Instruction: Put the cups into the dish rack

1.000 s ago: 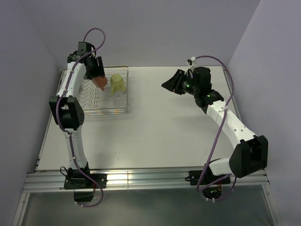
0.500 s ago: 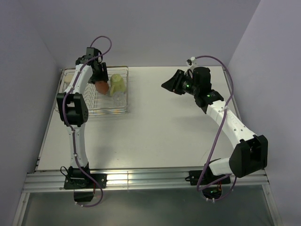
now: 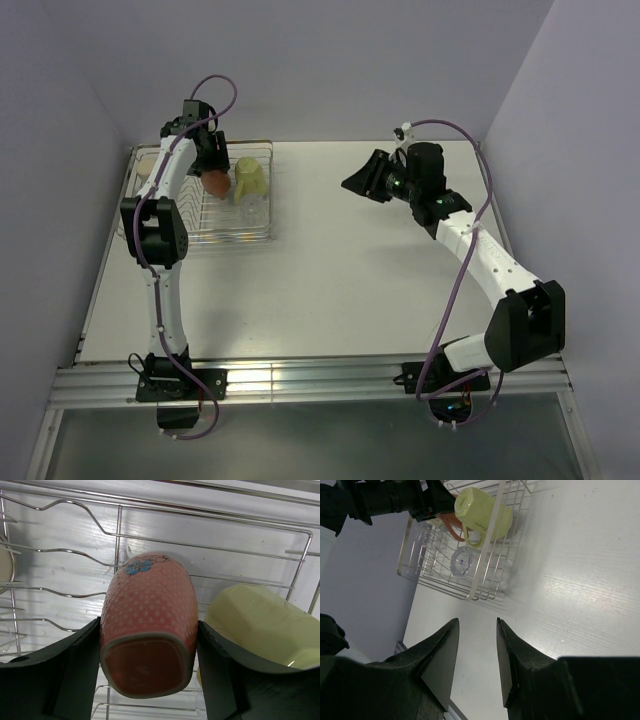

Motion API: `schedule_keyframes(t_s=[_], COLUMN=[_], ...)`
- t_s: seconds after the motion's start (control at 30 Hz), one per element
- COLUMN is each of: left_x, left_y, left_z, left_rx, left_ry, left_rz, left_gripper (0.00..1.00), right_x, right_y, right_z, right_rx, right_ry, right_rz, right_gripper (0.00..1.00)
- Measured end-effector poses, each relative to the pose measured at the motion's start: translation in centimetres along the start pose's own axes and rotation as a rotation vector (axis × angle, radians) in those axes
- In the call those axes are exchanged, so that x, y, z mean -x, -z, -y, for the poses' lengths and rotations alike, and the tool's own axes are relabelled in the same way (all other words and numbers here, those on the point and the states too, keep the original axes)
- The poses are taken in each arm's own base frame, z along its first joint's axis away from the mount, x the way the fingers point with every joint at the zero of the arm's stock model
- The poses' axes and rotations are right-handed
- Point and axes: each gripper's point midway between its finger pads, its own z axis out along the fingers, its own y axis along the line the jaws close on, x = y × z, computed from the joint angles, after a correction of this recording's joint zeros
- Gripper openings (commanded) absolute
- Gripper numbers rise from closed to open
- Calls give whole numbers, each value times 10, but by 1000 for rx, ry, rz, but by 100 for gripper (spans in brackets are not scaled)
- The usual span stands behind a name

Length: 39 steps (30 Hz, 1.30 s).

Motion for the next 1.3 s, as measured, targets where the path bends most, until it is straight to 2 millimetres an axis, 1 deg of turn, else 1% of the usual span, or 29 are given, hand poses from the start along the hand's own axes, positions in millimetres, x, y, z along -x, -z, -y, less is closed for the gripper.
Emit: schedule_keyframes(t_s=[0.03, 0.07, 0.13, 0.23, 0.33, 1.1, 1.2, 1.23, 1.3], left_x=[0, 0, 1, 3, 3, 1, 1, 1, 1], left_y=[0, 0, 0, 0, -1, -3, -3, -3, -3], left_z=[0, 0, 0, 1, 1, 2, 2, 2, 2], left_rx=[0, 0, 0, -2, -4, -7, -7, -8, -8], left_ry=[0, 0, 1, 2, 4, 19, 19, 19, 20], left_rz=[0, 0, 2, 10, 14, 8, 8, 8, 10], left_gripper=[58, 62, 68, 72, 74, 78, 79, 82, 83], right_x=[0, 0, 0, 0, -1, -4, -5, -5, -5], right_y=[0, 0, 0, 0, 0, -3, -4, -4, -4], right_z=[0, 0, 0, 0, 0, 1, 1, 1, 1], right_rx=[0, 0, 1, 3, 3, 2, 2, 3, 2], right_ry=[0, 0, 0, 0, -1, -2, 0, 0, 0], right_rz=[0, 0, 0, -2, -3, -15, -19, -19, -19], right_gripper=[43, 44, 45, 45, 46, 49, 50, 50, 50])
